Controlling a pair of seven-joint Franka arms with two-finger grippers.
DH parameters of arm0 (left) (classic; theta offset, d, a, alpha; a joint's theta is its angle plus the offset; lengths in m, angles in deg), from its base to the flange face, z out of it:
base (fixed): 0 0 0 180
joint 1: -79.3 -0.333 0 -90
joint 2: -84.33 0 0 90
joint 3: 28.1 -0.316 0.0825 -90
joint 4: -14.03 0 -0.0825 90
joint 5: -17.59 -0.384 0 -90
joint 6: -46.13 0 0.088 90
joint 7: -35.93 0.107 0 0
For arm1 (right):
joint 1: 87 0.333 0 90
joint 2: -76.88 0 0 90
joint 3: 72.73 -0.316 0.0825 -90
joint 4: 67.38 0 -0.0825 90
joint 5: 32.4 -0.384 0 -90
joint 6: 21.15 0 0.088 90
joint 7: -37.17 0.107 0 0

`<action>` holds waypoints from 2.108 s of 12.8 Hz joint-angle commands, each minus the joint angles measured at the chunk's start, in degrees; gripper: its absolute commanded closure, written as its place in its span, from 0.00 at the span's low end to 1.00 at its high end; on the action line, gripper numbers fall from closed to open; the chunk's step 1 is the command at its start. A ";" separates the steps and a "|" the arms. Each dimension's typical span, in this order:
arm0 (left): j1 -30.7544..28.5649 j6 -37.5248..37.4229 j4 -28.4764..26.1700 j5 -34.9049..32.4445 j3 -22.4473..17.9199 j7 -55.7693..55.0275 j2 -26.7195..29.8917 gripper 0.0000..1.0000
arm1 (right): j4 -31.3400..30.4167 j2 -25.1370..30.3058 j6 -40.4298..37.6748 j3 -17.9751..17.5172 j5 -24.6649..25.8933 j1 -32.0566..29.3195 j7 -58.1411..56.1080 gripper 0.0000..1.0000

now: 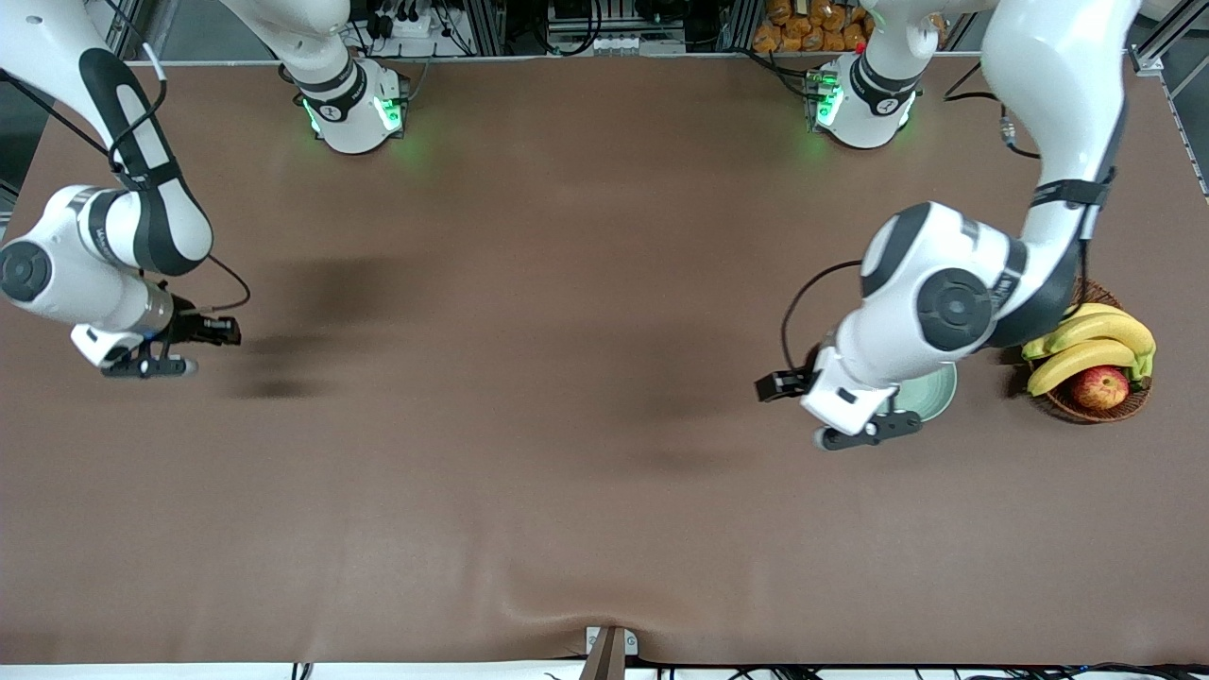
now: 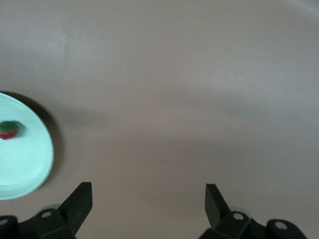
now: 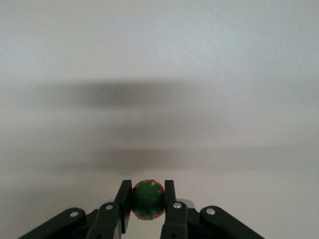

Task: Collect all strawberries into plate
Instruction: 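Carry the third strawberry to mid-table with the right gripper and release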

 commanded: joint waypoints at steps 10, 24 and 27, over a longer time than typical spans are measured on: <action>1.39 0.38 3.43 -2.02 -1.27 -2.87 -1.74 0.00 | 33.31 -17.37 -10.48 0.37 -18.64 24.04 41.84 1.00; 1.83 0.56 0.35 -3.35 -1.62 -5.23 -3.06 0.00 | 48.25 -39.08 24.58 0.28 -20.77 55.15 89.49 1.00; 2.71 0.56 0.35 -3.35 -1.53 -10.69 -3.76 0.00 | 48.88 -41.46 28.97 0.28 -20.77 59.29 91.45 0.95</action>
